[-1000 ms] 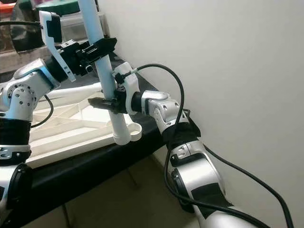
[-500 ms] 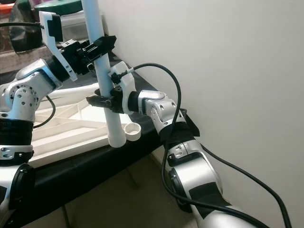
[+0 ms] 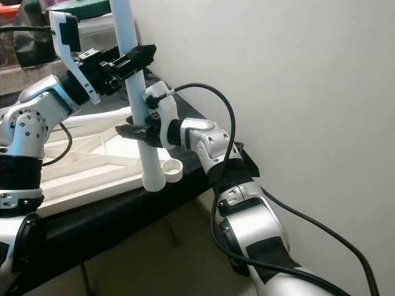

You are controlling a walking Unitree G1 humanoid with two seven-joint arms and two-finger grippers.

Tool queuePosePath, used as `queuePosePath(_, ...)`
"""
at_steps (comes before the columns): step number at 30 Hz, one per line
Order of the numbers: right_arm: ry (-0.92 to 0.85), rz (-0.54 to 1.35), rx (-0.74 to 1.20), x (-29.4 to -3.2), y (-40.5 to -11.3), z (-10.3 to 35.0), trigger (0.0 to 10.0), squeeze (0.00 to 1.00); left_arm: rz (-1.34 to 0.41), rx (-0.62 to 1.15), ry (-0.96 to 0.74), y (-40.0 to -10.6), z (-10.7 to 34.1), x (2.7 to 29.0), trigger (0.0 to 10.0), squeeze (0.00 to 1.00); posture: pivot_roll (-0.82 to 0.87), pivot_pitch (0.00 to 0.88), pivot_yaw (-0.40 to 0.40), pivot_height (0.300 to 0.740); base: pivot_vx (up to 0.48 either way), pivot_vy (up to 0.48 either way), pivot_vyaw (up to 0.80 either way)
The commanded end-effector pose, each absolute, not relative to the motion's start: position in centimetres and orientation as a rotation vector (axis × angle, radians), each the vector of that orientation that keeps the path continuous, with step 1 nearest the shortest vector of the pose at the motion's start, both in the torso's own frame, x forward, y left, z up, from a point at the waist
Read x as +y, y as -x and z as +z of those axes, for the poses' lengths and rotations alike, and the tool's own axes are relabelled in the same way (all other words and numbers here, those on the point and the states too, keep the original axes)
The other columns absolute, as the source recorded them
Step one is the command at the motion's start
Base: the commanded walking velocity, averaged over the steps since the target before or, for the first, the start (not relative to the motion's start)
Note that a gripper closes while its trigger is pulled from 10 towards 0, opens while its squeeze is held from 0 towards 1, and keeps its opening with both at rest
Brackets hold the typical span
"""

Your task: Building children table

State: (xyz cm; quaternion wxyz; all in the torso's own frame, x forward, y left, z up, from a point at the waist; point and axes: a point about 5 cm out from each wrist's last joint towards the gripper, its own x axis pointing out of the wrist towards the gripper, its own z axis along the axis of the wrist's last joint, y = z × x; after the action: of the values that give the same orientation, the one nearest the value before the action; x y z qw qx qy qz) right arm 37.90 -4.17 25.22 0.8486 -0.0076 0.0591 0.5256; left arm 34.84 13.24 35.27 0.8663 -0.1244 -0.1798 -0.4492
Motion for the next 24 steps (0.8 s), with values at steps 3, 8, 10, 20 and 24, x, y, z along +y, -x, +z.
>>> queuePosePath(3,0.016,1.023,0.092,-6.0,-38.9,25.9,0.0,0.00,-0.887,-0.403,0.257,-33.9,35.5,15.4,10.0,0.00,0.05,0.000,0.030,0.740,0.000,0.000,0.00)
queuePosePath(8,0.021,0.914,0.058,-8.6,-40.0,26.7,0.0,0.00,-0.820,-0.407,0.271,-33.1,35.1,17.0,10.0,0.00,0.05,0.000,0.025,0.740,0.000,0.000,0.00)
queuePosePath(10,-0.001,0.841,0.031,-10.0,-40.4,27.3,0.0,0.00,-0.747,-0.421,0.297,-32.6,34.7,18.0,10.0,0.00,0.05,0.000,0.025,0.740,0.000,0.000,0.00)
queuePosePath(20,-0.167,0.630,-0.289,-12.0,-40.2,30.5,10.0,0.00,-0.358,-0.417,0.334,-30.4,29.7,19.1,10.0,0.00,0.06,0.000,0.010,0.740,0.000,0.000,0.00)
queuePosePath(24,-0.140,0.591,-0.338,-11.8,-39.7,30.2,10.0,0.00,-0.317,-0.373,0.326,-29.2,27.7,17.9,10.0,0.00,0.05,0.000,0.014,0.740,0.000,0.000,0.00)
